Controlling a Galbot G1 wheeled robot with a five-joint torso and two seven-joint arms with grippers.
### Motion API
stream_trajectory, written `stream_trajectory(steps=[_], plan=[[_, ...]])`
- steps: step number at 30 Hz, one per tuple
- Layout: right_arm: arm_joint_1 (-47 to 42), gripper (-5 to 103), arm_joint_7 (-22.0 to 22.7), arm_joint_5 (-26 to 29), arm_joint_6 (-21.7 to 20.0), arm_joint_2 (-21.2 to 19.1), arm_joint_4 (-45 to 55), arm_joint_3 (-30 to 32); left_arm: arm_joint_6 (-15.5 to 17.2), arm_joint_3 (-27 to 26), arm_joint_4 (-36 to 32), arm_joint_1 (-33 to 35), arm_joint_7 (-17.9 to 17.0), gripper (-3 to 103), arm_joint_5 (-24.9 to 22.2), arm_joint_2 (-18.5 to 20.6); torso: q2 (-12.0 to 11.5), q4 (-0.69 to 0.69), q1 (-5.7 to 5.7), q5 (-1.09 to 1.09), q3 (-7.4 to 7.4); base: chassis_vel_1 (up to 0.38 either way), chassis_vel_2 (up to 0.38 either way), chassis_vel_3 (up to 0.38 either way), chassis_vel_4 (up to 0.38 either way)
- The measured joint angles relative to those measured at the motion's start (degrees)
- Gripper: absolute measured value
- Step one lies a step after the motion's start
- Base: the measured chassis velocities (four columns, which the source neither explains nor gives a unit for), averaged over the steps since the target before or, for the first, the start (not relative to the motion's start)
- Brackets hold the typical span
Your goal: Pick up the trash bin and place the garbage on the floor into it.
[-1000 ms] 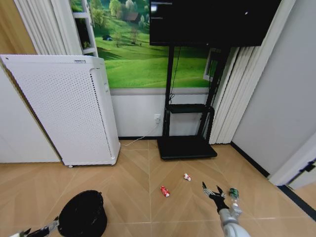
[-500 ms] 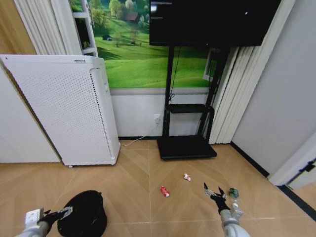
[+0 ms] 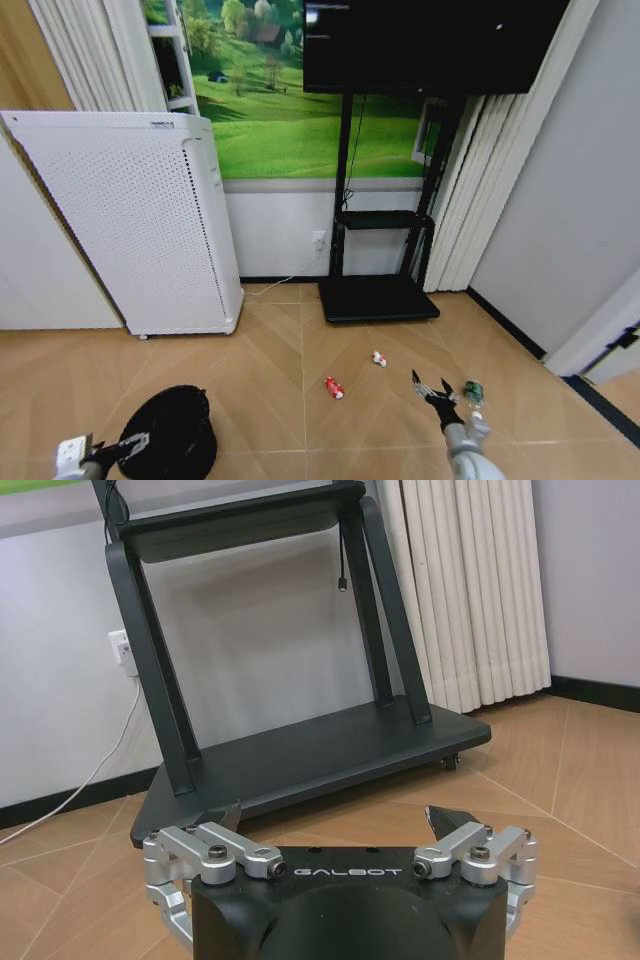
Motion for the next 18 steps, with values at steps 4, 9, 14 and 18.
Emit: stream_trajectory(steps=[4, 9, 14, 18], plan=[[0.0, 100, 0.0, 0.2, 0.2, -0.2, -0.1, 0.1, 0.0, 1.1, 0.1, 0.3, -0.4, 100, 0.5, -0.9, 0.0, 0.02, 0.0, 0.0, 0.0, 0.0, 0.0, 0.0, 0.0], [-0.4, 100, 0.0, 0.4, 0.8, -0.4, -0.5, 0.3, -0.1, 1.6, 0.4, 1.0, -0.6, 100, 0.9, -1.9, 0.0, 0.01, 0.0, 0.0, 0.0, 0.0, 0.0, 0.0, 0.0], [-0.9, 100, 0.0, 0.4, 1.0, -0.1, -0.5, 0.1, -0.1, 1.7, 2.2, 0.7, -0.6, 100, 1.0, -1.7, 0.0, 0.02, 0.0, 0.0, 0.01, 0.0, 0.0, 0.0, 0.0], [-0.9, 100, 0.0, 0.2, 1.0, 0.1, -0.5, 0.2, -0.1, 1.7, 2.9, 0.5, -0.6, 100, 1.0, -1.6, 0.0, 0.01, 0.0, 0.0, 0.01, 0.0, 0.0, 0.0, 0.0]])
